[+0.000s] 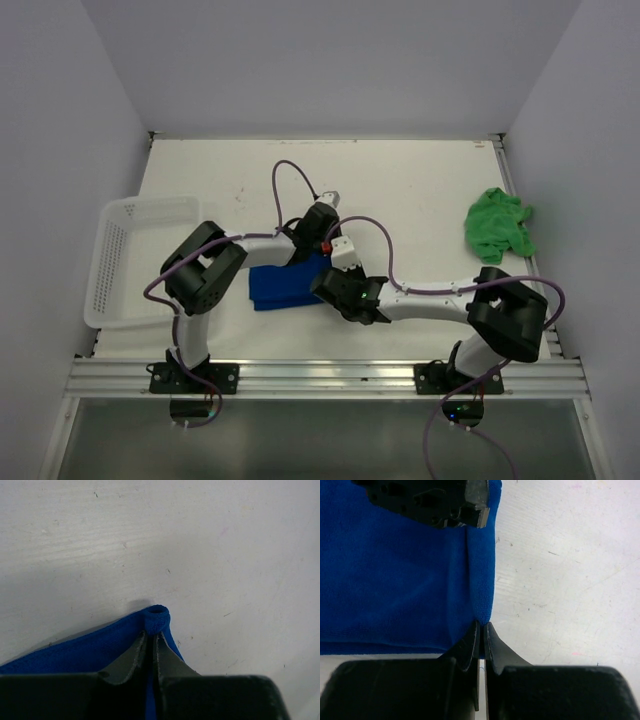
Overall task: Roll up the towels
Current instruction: Roll the towel
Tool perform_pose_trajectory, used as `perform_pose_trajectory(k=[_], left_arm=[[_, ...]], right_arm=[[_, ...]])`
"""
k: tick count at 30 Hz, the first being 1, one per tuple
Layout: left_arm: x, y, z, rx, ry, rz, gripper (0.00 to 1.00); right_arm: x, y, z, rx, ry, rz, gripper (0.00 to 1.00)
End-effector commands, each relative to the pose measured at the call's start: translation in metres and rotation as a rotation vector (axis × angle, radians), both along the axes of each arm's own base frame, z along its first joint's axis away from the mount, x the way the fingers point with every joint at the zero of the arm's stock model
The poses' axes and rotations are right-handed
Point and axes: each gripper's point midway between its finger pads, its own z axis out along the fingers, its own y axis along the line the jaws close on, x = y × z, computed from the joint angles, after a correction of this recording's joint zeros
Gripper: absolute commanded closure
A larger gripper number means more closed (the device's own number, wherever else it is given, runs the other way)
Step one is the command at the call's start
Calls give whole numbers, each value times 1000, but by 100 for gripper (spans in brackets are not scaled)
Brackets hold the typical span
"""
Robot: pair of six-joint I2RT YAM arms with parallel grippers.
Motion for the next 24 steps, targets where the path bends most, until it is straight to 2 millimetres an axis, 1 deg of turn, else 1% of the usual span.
perform_pose_trajectory(k=[1,2,7,8,15,16,18,19,21,22,23,24], left_arm=[[9,24,-1,61,-29,58,100],[9,26,-2,64,-27,61,100],[8,26,-3,62,-23,63,100],[8,26,-4,62,-21,62,100],[6,27,-5,61,-21,60,100],[6,27,-4,60,-22,60,100],[6,27,-3,57,-23,59,100],[6,27,-3,58,-24,58,100],[5,27,-4,58,-22,55,100],[6,28,-4,60,-21,57,100],[5,27,-4,58,-22,54,100],[5,27,-3,56,-22,53,100]], right_arm=[[3,18,2,63,5,3,100],[2,19,-5,79,11,11,100],[-1,22,-13,130,11,31,100],[-2,24,-17,154,19,38,100],[-4,25,-31,227,75,41,100],[-4,26,-29,237,74,43,100],[-4,24,-26,248,73,41,97],[-2,25,-17,268,61,41,91],[0,20,-6,281,59,23,86],[0,19,-1,293,56,21,80],[3,13,13,323,39,9,79],[5,9,19,340,32,-1,76]])
